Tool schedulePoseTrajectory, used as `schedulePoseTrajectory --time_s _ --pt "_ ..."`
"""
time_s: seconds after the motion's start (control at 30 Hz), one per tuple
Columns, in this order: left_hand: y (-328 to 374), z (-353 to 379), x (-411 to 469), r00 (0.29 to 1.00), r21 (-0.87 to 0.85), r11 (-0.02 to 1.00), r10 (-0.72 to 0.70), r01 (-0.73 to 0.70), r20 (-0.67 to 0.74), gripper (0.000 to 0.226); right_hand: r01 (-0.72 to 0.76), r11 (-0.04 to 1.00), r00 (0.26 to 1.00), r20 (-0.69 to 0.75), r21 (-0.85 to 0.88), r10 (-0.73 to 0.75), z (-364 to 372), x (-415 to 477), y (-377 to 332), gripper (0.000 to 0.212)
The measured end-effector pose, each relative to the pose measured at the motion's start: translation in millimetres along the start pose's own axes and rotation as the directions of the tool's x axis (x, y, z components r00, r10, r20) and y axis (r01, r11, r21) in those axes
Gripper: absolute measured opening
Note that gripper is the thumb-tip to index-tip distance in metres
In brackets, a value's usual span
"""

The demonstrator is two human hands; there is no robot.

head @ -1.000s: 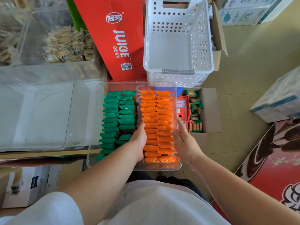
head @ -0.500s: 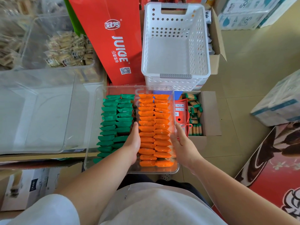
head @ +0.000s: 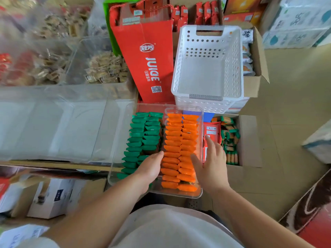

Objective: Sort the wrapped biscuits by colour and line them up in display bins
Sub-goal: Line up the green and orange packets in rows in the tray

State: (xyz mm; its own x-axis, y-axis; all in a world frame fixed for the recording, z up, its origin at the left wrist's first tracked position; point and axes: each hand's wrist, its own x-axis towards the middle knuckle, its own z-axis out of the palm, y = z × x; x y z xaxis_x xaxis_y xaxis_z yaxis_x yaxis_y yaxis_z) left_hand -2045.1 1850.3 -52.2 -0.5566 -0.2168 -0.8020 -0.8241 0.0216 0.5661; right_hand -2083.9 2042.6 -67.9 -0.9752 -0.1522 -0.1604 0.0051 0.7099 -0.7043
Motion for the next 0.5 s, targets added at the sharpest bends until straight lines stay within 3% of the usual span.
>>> schedulePoseTrajectory --time_s 0.07,0.17,0.23,0.3,0.37,0.43,0.5 --pt "-4 -14 -14 0.994 0.032 0.995 0.096 -0.095 -0.048 0.027 0.236 0.965 0.968 -0.059 -0.119 -0.244 -3 -1 -15 0.066" --pt "-13 -49 -25 0.916 0.305 0.909 0.352 -0.285 -0.193 0.029 0.439 0.886 0.897 0.124 -0.149 -0.423 11 2 -33 0.062" --pt "-20 -79 -28 0.799 0.628 0.707 0.56 -0.325 -0.217 0.03 0.478 0.865 0.853 0.313 -0.15 -0.418 24 4 -46 0.066" --pt "-29 -110 -22 0.692 0.884 0.394 0.712 -0.253 -0.12 0.042 0.483 0.858 0.808 0.467 -0.174 -0.36 38 5 -58 0.076" --pt "-37 -136 -12 0.709 0.965 0.205 0.704 -0.162 -0.031 0.057 0.496 0.834 0.783 0.541 -0.243 -0.308 52 7 -67 0.086" --pt "-44 -159 0 0.778 0.986 0.106 0.628 -0.13 0.035 0.069 0.491 0.811 0.783 0.57 -0.318 -0.25 64 8 -75 0.093" --pt "-50 -180 12 0.78 0.988 0.049 0.619 -0.148 0.086 0.077 0.455 0.816 0.791 0.582 -0.355 -0.188 79 5 -81 0.098"
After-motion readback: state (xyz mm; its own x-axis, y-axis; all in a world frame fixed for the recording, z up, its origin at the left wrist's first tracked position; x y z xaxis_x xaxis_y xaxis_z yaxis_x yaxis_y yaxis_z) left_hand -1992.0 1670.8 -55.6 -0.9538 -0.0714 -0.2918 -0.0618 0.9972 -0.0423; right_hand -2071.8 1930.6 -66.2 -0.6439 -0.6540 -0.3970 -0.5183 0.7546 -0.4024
